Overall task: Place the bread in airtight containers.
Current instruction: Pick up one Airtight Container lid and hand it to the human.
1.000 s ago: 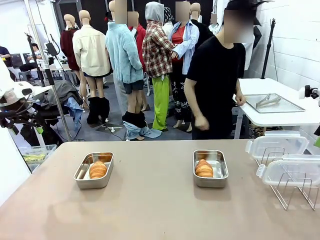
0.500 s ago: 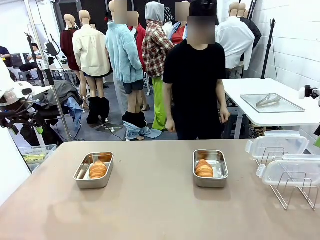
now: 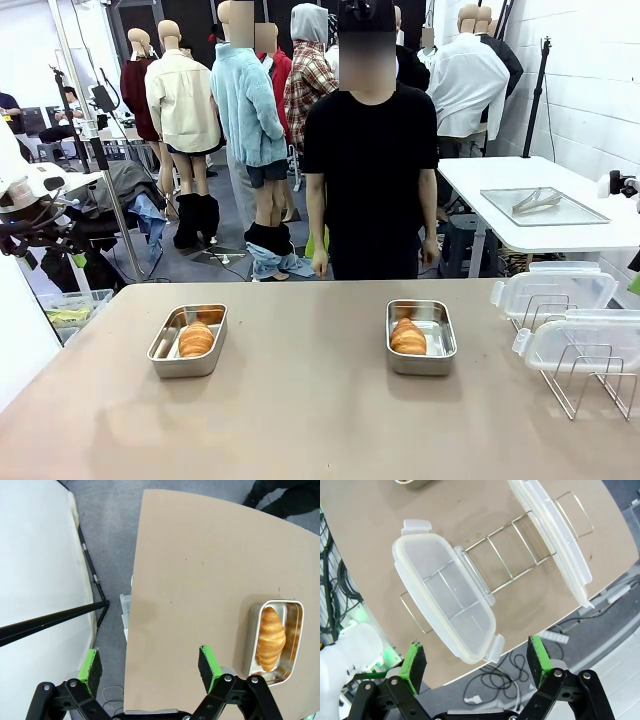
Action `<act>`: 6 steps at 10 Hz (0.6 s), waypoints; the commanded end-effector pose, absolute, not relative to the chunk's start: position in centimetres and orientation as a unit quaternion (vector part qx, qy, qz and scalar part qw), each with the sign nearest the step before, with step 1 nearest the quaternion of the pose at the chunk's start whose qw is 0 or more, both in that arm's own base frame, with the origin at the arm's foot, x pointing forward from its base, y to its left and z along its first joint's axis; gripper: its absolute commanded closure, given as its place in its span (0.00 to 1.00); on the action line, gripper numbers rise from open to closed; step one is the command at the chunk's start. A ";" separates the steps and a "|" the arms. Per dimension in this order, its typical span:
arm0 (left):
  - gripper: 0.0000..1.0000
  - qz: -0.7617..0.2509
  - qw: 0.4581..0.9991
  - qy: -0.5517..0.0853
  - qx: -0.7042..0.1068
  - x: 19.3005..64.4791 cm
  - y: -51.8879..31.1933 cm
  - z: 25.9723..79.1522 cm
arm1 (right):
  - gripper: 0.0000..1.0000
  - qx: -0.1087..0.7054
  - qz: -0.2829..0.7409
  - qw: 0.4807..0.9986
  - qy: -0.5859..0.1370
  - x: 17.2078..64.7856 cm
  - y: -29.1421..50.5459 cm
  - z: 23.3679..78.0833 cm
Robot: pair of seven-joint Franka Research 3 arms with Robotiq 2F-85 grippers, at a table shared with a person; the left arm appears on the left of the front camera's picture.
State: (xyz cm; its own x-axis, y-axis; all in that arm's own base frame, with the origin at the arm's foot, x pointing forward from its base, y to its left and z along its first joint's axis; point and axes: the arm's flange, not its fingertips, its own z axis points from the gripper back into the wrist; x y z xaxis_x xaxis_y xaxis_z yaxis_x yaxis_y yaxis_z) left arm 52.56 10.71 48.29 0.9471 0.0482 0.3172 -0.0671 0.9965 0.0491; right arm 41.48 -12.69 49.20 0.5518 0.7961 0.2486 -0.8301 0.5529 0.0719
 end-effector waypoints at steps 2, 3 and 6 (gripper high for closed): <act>0.00 0.033 0.986 -0.160 0.038 52.5 10.6 48.5 | 0.00 0.093 0.455 0.881 -0.092 41.6 -12.5 49.2; 0.00 0.033 0.986 -0.160 0.038 52.5 10.6 48.5 | 0.00 0.093 0.455 0.881 -0.092 41.6 -12.5 49.2; 0.00 0.033 0.986 -0.160 0.038 52.5 10.6 48.5 | 0.00 0.093 0.455 0.881 -0.092 41.6 -12.5 49.2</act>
State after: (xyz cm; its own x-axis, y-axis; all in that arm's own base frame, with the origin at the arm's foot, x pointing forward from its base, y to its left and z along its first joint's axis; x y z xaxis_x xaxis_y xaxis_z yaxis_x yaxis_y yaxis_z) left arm 52.56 10.70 48.29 0.9471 0.0482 0.3172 -0.0671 0.9965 0.0491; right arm 41.48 -12.69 49.20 0.5518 0.7961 0.2486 -0.8301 0.5530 0.0719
